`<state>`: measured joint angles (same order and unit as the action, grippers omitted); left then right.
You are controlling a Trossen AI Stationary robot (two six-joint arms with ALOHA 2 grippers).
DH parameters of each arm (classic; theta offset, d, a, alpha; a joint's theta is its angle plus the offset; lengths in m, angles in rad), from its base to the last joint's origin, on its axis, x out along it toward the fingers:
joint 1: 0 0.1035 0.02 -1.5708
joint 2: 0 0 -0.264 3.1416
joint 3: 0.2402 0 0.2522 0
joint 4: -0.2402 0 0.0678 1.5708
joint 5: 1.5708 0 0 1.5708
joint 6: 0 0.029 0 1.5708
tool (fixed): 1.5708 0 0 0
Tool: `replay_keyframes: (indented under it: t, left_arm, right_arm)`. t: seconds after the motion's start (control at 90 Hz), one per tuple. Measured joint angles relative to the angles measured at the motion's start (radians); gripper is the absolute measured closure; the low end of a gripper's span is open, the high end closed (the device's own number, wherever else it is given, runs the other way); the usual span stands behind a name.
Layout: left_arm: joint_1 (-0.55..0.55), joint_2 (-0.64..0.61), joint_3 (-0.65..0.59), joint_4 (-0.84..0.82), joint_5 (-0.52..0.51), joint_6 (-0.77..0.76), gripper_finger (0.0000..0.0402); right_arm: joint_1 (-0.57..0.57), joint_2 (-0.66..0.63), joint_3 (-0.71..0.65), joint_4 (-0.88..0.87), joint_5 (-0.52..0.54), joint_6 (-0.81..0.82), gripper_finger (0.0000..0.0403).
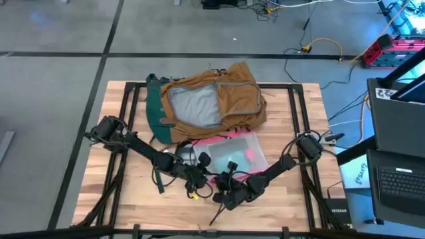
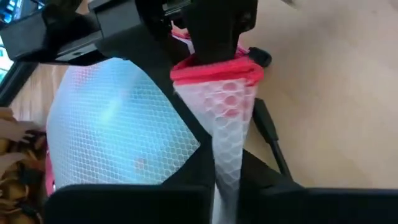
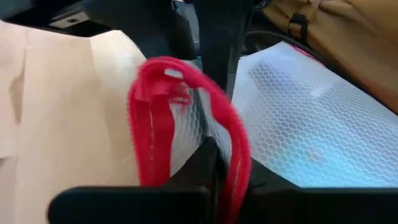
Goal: Unpack backpack
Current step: Open the pink zipper pouch
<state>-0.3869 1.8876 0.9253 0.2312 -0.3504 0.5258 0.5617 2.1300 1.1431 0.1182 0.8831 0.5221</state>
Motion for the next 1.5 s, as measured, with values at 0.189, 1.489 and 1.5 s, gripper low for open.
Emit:
replay_keyframes:
  t: [0.189, 1.489, 1.5]
  left_arm:
    - [-0.007, 0.002, 0.000, -0.006, 0.000, 0.023, 0.0401]
    - [-0.008, 0.007, -0.006, -0.060, -0.046, 0.024, 0.0401]
    - [-0.008, 0.007, -0.006, -0.059, -0.046, 0.024, 0.0401]
  right_arm:
    - [0.001, -0.001, 0.001, -0.018, -0.024, -0.007, 0.0402]
    - [0.266, -0.031, 0.264, -0.684, 0.316, 0.361, 0.0331]
    - [0.266, -0.031, 0.264, -0.683, 0.314, 0.361, 0.0325]
